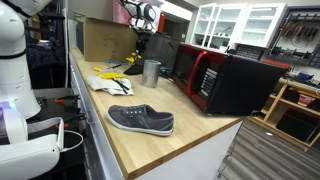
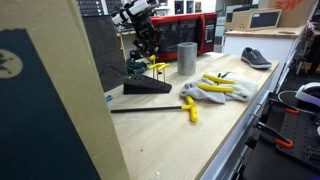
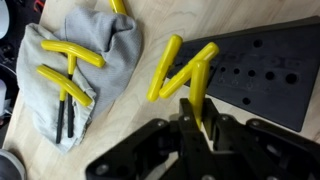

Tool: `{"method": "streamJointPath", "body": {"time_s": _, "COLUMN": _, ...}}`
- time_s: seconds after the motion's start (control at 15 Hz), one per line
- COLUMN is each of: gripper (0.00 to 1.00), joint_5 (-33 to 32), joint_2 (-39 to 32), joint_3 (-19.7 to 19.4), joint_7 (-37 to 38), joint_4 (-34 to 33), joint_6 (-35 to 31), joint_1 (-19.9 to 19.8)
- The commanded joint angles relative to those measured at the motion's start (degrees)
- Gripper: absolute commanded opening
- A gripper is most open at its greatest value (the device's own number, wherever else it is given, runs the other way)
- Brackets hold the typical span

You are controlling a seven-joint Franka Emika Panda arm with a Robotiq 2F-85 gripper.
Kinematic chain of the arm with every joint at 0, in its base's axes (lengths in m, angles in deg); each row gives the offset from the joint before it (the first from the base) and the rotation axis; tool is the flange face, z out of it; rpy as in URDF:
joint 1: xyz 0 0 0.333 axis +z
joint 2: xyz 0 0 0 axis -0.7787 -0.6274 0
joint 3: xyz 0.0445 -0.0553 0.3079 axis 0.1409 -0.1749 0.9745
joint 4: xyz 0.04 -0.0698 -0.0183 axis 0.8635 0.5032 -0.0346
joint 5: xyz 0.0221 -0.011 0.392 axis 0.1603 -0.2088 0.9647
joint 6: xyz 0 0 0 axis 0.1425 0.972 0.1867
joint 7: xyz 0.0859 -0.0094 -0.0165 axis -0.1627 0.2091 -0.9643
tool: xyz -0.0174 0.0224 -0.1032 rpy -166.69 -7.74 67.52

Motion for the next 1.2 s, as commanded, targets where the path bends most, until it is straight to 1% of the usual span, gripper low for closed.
{"method": "streamJointPath", "body": {"time_s": 0.0, "gripper": 0.04, "joint_5": -0.74, "joint_2": 0.60, "joint_3": -0.19, "joint_7": 0.48, "joint_4": 4.09, "joint_6": -7.14, "joint_1": 0.53}}
{"method": "streamJointPath", "body": {"time_s": 0.13, "gripper": 0.04, "joint_5": -0.15, "joint_2": 0.86, "joint_3": -0.03, "joint_7": 0.51, "joint_4": 4.45, "joint_6": -7.22, "joint_1": 0.30}}
{"method": "streamJointPath", "body": {"time_s": 0.4, "gripper": 0.04, "joint_5": 2.73, "joint_2": 0.82, "joint_3": 0.91, "joint_7": -1.06, "joint_4": 3.92, "joint_6": -4.57, "joint_1": -1.13}}
{"method": "streamJointPath", "body": {"time_s": 0.67, "gripper": 0.04, "joint_5": 4.80, "joint_2": 0.69, "joint_3": 0.71, "joint_7": -1.25, "joint_4": 3.15, "joint_6": -3.02, "joint_1": -2.18}}
{"method": "streamJointPath", "body": {"time_s": 1.0, "gripper": 0.04, "joint_5": 5.71, "joint_2": 1.75, "joint_3": 0.37, "joint_7": -0.83, "joint_4": 3.99, "joint_6": -3.37, "joint_1": -2.52}}
{"method": "streamJointPath", "body": {"time_s": 1.13, "gripper": 0.04, "joint_5": 5.82, "joint_2": 1.46, "joint_3": 0.39, "joint_7": -0.87, "joint_4": 3.74, "joint_6": -2.56, "joint_1": -2.57}}
